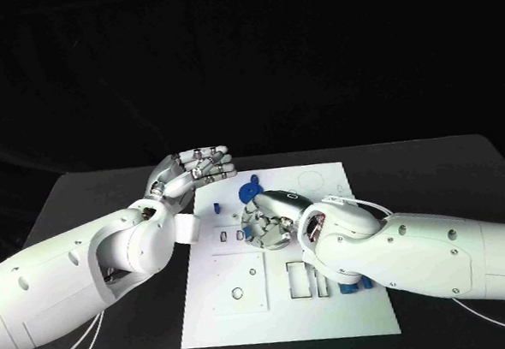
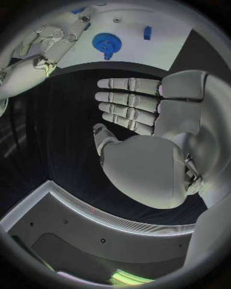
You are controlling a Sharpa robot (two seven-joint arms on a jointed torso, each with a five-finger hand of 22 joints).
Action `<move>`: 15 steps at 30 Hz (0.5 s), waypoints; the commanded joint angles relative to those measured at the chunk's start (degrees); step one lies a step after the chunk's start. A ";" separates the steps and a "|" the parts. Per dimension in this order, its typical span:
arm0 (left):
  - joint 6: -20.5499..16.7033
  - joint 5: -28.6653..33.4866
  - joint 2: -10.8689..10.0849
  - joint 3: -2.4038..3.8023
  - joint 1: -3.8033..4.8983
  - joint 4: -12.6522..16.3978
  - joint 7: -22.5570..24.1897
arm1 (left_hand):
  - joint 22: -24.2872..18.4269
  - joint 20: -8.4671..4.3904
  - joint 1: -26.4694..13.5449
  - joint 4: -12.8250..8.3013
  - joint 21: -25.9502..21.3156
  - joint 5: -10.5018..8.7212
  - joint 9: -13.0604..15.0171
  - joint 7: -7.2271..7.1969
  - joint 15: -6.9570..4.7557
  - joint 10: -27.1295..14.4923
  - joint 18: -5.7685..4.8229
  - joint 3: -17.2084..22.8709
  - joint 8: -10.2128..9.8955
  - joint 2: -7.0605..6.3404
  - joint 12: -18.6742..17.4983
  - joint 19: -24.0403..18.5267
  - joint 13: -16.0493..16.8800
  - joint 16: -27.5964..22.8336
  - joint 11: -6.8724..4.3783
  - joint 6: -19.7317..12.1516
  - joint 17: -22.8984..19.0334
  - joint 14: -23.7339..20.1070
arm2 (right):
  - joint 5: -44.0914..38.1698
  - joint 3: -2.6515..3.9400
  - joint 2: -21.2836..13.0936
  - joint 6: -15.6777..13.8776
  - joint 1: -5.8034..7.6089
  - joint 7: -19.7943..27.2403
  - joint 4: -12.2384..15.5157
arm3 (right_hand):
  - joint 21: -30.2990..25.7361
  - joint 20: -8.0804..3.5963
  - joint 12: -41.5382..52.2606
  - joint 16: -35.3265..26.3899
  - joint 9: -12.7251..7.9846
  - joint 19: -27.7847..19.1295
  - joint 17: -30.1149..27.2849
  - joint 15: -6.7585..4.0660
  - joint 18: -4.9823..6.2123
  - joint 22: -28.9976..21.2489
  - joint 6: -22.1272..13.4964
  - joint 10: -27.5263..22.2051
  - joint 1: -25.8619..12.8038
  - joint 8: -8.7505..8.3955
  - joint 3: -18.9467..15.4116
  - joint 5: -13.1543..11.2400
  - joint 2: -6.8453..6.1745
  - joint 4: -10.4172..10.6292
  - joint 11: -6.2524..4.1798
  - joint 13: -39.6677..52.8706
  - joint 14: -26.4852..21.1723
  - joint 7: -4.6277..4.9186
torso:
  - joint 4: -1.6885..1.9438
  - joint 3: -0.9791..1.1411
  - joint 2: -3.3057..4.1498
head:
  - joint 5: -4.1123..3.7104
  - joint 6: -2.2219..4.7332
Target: Assemble the parts on the task board
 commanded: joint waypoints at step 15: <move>1.05 0.13 0.07 0.04 0.05 0.06 0.14 | -0.08 -0.02 -0.65 0.11 -0.25 -0.14 -0.04 1.60 -0.07 -0.11 0.31 0.35 -0.35 0.08 -0.27 -0.26 0.09 -0.26 0.07 -0.32 0.05 -0.35 | -2.38 -0.26 1.07 -0.43 -0.73 0.46 -1.75 | -0.32 -0.45 -0.18 -0.15 1.01 -0.14 7.76 -0.56 0.39 1.94 -0.17 -0.03 -0.93 0.71 -0.02 -0.17 -0.18 0.32 -0.13 -0.40 4.32 -0.42 | 0.01 0.02 0.02 | 0.13 -0.07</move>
